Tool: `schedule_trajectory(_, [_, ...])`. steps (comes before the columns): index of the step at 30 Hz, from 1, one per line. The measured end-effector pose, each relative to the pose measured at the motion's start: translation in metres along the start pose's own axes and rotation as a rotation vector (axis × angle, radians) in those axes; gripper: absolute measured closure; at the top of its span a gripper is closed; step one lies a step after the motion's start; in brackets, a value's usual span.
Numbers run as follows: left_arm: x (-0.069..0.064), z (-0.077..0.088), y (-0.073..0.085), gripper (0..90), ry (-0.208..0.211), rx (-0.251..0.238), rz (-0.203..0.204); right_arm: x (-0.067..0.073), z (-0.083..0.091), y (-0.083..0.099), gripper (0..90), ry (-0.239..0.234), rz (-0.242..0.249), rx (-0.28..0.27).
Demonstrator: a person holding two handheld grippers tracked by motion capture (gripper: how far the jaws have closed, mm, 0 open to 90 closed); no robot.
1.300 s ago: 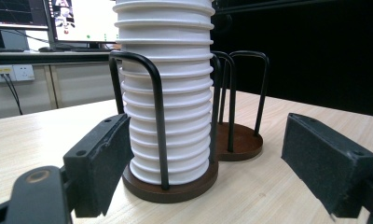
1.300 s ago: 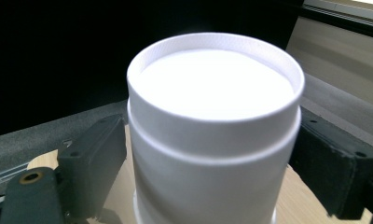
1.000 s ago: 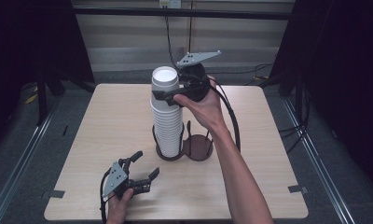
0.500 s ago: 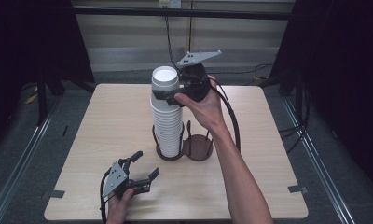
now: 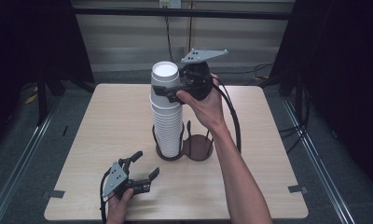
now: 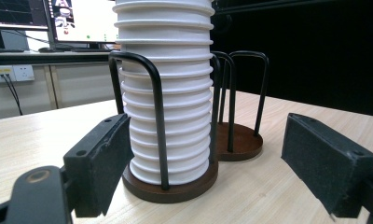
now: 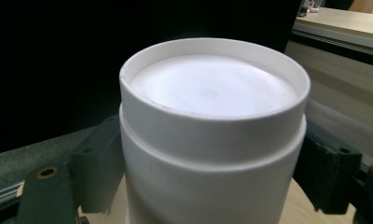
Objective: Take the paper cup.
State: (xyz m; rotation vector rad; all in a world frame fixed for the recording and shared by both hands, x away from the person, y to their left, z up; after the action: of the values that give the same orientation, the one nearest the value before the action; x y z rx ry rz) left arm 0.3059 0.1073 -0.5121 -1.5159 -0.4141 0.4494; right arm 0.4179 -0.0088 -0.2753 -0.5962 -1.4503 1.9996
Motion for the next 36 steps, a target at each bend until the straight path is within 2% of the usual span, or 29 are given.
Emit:
schedule_trajectory(15, [0.0, 0.0, 0.0, 15.9, 0.001, 0.0, 0.0, -0.002, 0.013, -0.017, 19.7, -0.011, -0.035, -0.101])
schedule_trajectory(26, [0.0, 0.0, 0.0, 15.9, -0.003, 0.001, -0.001, -0.003, 0.021, -0.025, 19.8, -0.014, -0.043, -0.143])
schedule_trajectory(36, [0.0, 0.0, 0.0, 15.8, 0.001, 0.0, 0.0, -0.002, 0.031, -0.037, 20.0, -0.046, -0.069, -0.214])
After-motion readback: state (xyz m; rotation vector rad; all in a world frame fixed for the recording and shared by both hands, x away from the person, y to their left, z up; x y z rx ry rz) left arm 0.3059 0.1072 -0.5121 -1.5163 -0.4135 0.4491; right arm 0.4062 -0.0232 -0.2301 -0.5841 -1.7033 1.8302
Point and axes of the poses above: each handheld gripper's, and its own axes: z roughly backward along the jaws, y roughly out of its underside, x roughly to its left, the point moved 9 cm from there along -z, roughly forward along the jaws, and after that the axes turned 10 degrees about y, right-handed, at the moved point
